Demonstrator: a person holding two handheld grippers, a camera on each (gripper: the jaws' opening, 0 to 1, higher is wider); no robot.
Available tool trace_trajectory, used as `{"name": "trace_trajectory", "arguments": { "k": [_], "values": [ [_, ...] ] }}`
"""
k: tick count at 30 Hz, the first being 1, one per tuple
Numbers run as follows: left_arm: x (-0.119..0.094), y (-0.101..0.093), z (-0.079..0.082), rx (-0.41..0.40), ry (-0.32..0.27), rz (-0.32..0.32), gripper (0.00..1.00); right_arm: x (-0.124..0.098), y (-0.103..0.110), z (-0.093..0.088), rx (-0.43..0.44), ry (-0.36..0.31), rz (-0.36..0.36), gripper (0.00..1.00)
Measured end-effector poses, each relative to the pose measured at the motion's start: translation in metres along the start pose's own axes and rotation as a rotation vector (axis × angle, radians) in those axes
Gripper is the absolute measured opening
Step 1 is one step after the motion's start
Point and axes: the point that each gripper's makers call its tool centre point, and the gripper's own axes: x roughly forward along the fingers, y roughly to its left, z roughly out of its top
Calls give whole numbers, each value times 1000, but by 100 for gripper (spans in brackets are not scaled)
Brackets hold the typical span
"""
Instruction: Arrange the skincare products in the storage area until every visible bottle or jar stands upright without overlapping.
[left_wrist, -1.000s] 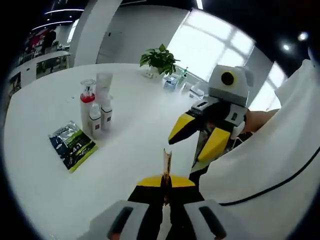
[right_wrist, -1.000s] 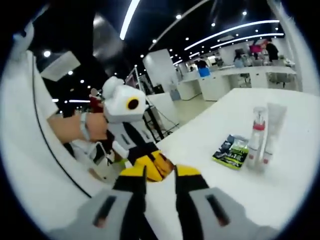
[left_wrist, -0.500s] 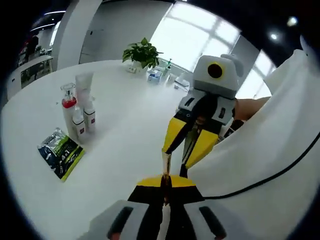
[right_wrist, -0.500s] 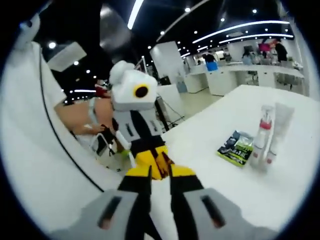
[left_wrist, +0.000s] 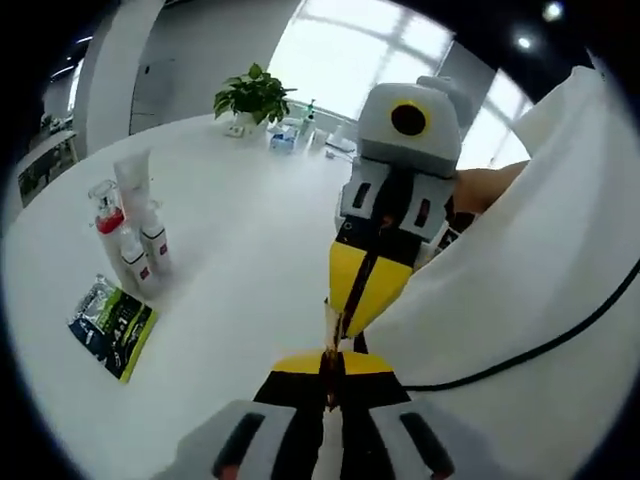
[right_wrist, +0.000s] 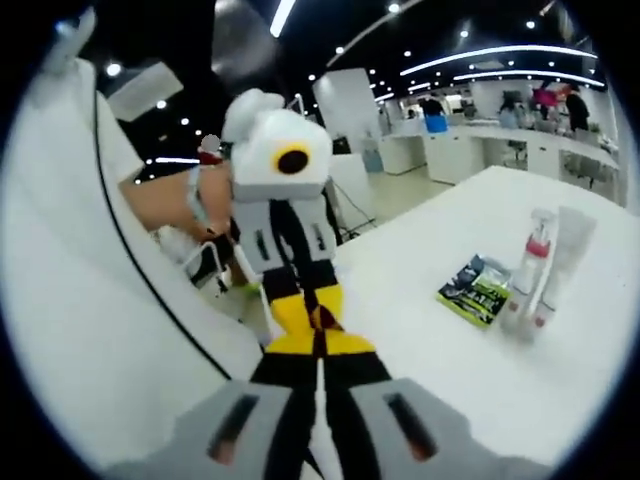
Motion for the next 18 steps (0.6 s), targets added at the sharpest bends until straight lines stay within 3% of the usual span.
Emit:
{"name": "trace_trajectory", "arguments": {
  "k": [3,6,11,15,18],
  "values": [
    [-2,4,4,-101,-51,4,14,-1,-3,2,37,-20,-6,0],
    [-5,12,4,-126,-89,35,24,-5,-6,2,67,-41,-15,0],
    [-14,21,3,-188,-144,62,33,-9,-11,-1,102,-51,-30,0],
    [-17,30,3,-319,-207,82,51,-16,-15,10,171,-132,-37,0],
    [-18,24,7,-365,-257,31,49,-21,-21,14,205,-168,-46,0]
  ]
}}
